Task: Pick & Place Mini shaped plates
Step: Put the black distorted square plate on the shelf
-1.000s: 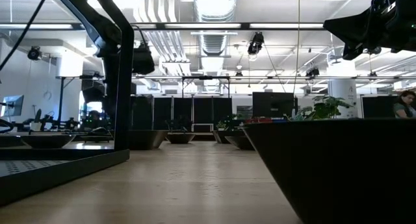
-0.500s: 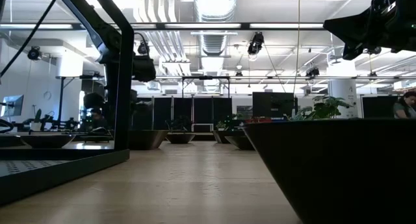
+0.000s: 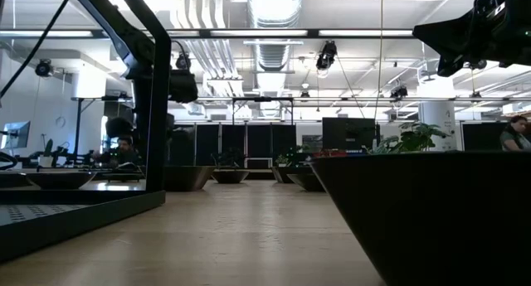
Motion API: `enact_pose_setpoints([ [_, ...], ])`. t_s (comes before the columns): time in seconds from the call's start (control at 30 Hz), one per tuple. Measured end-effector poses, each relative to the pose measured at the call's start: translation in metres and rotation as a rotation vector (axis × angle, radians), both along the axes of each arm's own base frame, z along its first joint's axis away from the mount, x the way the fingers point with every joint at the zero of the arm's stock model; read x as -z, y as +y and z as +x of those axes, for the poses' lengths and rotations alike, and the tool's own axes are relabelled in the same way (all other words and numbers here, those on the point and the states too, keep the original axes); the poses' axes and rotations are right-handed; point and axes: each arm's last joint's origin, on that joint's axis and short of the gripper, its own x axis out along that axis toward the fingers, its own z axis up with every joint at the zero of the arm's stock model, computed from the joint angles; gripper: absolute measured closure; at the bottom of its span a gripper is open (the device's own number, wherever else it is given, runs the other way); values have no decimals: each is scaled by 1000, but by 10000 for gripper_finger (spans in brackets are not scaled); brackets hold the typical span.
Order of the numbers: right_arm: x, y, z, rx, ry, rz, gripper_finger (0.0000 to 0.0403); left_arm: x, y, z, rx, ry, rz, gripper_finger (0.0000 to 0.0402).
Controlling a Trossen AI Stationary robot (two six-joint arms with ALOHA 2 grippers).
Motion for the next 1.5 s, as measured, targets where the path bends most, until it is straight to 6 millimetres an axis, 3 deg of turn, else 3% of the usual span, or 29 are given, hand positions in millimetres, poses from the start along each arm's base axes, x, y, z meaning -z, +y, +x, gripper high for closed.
enact_pose_setpoints([
  [0.37,0,0,0,0,0,0,394,-56,-20,-22,5,-83,122,401],
  [0.73,0,0,0,0,0,-1,394,-108,-70,-60,94,-130,143,401],
  [1.13,0,0,0,0,1,1,394,-132,-131,-80,409,-279,112,402],
  [1.5,0,0,0,0,1,1,394,-131,-177,-81,816,-296,-41,402],
])
